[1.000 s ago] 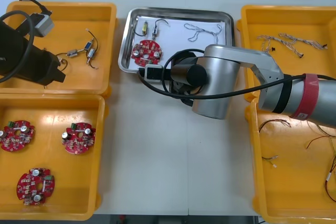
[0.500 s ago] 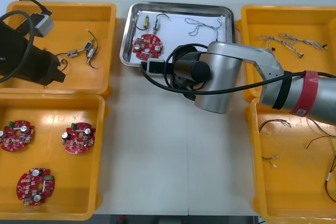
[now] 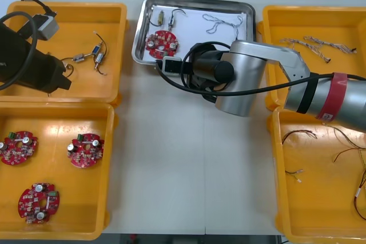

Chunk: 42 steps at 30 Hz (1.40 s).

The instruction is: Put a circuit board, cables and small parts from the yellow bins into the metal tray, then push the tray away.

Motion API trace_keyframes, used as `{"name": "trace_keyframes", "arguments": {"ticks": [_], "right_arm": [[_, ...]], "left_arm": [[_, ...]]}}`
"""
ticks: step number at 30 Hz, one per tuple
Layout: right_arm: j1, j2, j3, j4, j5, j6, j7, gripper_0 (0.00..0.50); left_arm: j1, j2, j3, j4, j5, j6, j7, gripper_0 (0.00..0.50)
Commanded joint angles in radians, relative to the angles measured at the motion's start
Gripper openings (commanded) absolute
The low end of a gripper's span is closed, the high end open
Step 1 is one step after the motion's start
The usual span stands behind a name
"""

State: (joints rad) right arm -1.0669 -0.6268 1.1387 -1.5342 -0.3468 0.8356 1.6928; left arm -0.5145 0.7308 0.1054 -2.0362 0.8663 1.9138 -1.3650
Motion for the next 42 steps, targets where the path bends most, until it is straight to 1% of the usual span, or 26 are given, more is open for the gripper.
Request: {"name": "trace_keyframes", "arguments": {"ticks": [1, 11, 21, 26, 28, 33, 40, 41, 42], "right_arm": [[-0.057, -0.016, 0.010, 0.002, 0.011, -0.030, 0.044, 0.000], [-0.064, -0.011, 0.010, 0.069, 0.011, -0.135, 0.073, 0.000], [-0.079, 0.004, 0.010, 0.138, 0.011, -0.201, 0.094, 0.000], [-0.080, 0.015, 0.010, 0.174, 0.042, -0.248, 0.102, 0.000], [-0.080, 0.022, 0.010, 0.192, 0.042, -0.263, 0.105, 0.000], [-0.080, 0.035, 0.010, 0.206, 0.054, -0.265, 0.110, 0.000], [-0.079, 0.033, 0.012, 0.204, 0.052, -0.265, 0.119, 0.000], [-0.080, 0.035, 0.012, 0.204, 0.052, -0.265, 0.120, 0.010], [-0.079, 0.035, 0.012, 0.203, 0.052, -0.265, 0.120, 0.045]], "left_arm": [[0.016, 0.041, 0.030, -0.032, 0.004, 0.006, -0.009, 0.500], [0.016, 0.041, 0.030, -0.032, 0.004, 0.006, -0.009, 0.500], [0.016, 0.041, 0.030, -0.032, 0.004, 0.006, -0.009, 0.500], [0.016, 0.041, 0.030, -0.032, 0.004, 0.006, -0.009, 0.500], [0.016, 0.041, 0.030, -0.032, 0.004, 0.006, -0.009, 0.500], [0.016, 0.041, 0.030, -0.032, 0.004, 0.006, -0.009, 0.500], [0.016, 0.041, 0.030, -0.032, 0.004, 0.006, -0.009, 0.500], [0.016, 0.041, 0.030, -0.032, 0.004, 0.006, -0.009, 0.500], [0.016, 0.041, 0.030, -0.032, 0.004, 0.006, -0.009, 0.500]]}}
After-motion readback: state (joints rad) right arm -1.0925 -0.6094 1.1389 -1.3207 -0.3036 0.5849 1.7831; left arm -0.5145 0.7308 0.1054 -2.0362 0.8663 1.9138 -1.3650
